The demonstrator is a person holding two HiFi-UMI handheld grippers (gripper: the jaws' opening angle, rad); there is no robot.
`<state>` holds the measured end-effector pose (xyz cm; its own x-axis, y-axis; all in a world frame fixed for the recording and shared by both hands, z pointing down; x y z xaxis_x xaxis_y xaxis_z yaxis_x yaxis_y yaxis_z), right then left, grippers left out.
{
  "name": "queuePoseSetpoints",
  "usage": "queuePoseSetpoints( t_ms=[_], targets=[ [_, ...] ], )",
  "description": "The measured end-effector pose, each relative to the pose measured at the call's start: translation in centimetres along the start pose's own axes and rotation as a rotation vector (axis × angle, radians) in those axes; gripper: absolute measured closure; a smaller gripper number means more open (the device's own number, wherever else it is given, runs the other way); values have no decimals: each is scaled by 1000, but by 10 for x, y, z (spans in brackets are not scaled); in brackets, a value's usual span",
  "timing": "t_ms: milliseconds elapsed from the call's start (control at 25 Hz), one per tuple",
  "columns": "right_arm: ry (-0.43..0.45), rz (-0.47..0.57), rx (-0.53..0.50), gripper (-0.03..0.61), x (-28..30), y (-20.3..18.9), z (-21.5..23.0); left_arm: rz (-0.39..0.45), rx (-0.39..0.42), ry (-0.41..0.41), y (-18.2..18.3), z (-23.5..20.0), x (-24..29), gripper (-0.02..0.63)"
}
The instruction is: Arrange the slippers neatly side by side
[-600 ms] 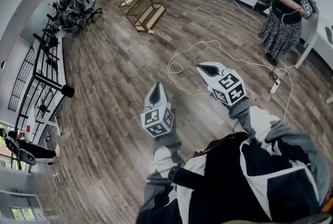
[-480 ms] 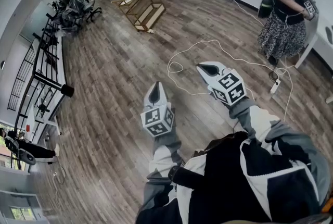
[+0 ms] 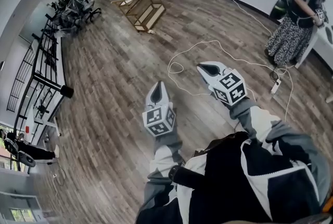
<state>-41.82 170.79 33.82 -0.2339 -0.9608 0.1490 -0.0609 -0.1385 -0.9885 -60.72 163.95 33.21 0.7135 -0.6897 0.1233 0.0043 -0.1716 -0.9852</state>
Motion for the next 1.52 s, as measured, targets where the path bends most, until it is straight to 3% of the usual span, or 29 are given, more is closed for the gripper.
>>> queuePoseSetpoints(
  t_ms=[480, 960, 1200, 1520],
  targets=[
    [9, -19, 3, 568, 17, -6, -29, -5, 54, -23, -8, -26, -6, 609],
    [31, -29, -35, 569, 38, -5, -27, -14, -9, -29, -15, -45, 13, 609],
    [44, -37, -32, 568, 69, -14, 4, -40, -2, -13, -24, -53, 54, 609],
    [85, -20, -21, 568, 138, -3, 81, -50, 10, 19, -6, -67, 147, 609]
  ],
)
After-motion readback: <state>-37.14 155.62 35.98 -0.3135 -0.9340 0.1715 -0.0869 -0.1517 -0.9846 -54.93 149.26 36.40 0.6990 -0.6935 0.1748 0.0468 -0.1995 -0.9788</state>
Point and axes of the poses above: the fingertips, and each gripper's own axes: x forward along the fingers, z to its right, y out of its top, the point moved 5 cm from there along -x, backward along the fingers, and after that the axes turned 5 degrees about -x, right-handed, at the moved point
